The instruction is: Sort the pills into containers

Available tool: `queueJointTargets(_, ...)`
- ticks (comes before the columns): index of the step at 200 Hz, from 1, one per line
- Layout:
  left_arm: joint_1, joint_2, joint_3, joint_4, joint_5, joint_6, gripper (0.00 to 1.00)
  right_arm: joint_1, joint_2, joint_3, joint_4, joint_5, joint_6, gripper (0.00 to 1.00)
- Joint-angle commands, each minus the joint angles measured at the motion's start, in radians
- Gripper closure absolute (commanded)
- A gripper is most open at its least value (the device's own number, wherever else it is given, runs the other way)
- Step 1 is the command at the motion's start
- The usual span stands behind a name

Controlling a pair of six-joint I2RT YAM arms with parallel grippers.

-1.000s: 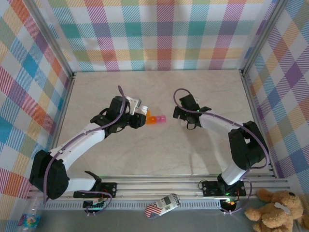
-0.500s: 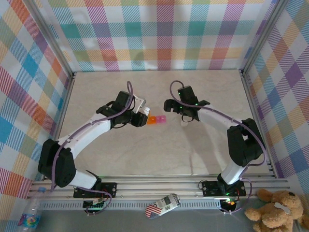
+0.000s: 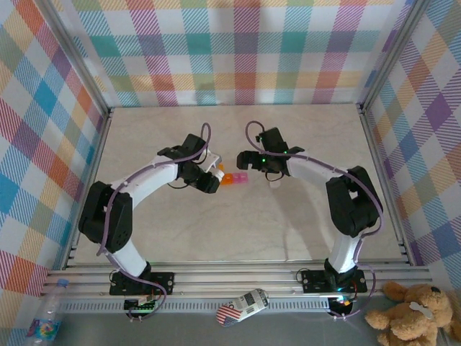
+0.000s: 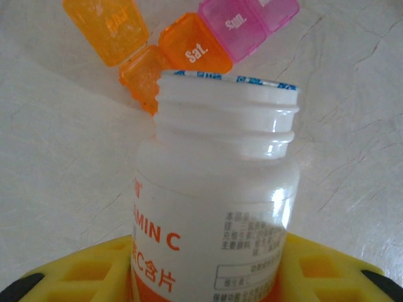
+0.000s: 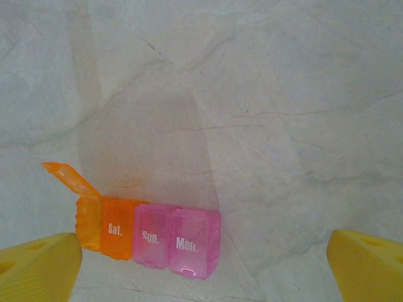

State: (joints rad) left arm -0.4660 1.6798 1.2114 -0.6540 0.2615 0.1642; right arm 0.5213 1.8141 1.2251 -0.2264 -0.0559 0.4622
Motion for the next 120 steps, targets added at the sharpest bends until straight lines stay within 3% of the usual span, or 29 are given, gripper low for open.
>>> queueJointTargets(1,0.009,0.027,0.051,-0.049,0.036,0.032,1.0,0.019,0.02,0.031,-0.022,-0.021,-0.007,0.02)
queueJointTargets(120,0.009,0.157,0.186,-0.186,-0.045,0.019,1.0,0.037,0.098,0.093,-0.109,0.049,0.0,0.03)
